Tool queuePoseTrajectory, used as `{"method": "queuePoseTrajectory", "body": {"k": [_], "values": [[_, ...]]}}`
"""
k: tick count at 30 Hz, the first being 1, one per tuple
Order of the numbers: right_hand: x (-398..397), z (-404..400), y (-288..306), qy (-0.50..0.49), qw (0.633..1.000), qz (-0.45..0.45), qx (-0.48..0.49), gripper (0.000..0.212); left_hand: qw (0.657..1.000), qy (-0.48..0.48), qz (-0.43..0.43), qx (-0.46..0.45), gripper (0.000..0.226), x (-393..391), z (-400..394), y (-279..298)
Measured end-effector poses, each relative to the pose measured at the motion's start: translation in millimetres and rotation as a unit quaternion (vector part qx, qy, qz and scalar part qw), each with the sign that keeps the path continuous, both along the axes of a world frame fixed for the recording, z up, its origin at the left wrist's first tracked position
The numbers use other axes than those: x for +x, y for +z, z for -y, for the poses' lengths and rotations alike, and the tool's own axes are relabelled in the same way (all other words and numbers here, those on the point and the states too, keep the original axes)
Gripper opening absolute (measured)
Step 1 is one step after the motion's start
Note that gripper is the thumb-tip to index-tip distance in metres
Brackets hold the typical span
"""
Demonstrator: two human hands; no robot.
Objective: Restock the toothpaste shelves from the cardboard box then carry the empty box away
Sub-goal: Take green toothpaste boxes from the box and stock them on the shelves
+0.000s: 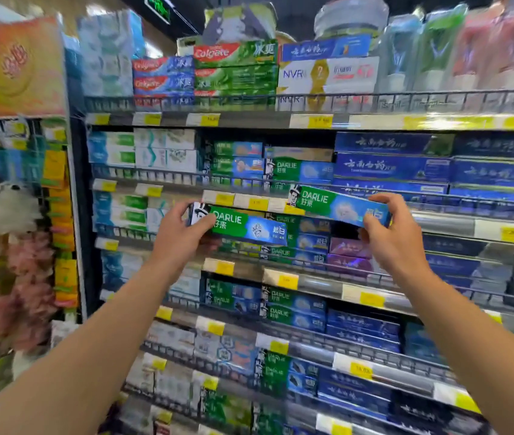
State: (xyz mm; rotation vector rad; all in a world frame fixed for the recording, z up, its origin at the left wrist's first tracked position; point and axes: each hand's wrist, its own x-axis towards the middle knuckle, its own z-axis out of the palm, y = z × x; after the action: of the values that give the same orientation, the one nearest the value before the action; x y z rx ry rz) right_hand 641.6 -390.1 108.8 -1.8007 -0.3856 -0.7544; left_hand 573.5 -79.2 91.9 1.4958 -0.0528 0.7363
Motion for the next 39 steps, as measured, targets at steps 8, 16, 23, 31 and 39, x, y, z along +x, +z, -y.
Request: {"method": "queuePoseTrajectory", "body": {"k": [8, 16, 23, 31, 39], "values": [[66.5, -47.1, 48.9, -0.018, 0.997, 0.07, -0.012, 0.023, 0.998, -0.036, 0.056, -0.014, 0.025, 72.8, -63.2, 36.0], [108.3, -82.2, 84.9, -0.074, 0.987, 0.076, -0.124, 0.03, 0.989, -0.095, 0.098, -0.055, 0.022, 149.3, -124.1, 65.5], [127.2, -90.5, 100.3, -0.083, 0.982, 0.055, -0.16, 0.026, 0.979, -0.131, 0.112, -0.106, 0.018, 195.9, -136.3, 82.5], [140.5, -84.8, 112.2, -0.124, 0.951, 0.003, -0.283, 0.022, 0.975, -0.152, 0.107, -0.118, 0.015, 215.0, -119.2, 93.8], [153.8, -93.1, 118.8, -0.209, 0.88, 0.006, -0.427, 0.04, 0.973, -0.156, 0.105, -0.132, 0.014, 223.1, -100.9, 102.3]]}}
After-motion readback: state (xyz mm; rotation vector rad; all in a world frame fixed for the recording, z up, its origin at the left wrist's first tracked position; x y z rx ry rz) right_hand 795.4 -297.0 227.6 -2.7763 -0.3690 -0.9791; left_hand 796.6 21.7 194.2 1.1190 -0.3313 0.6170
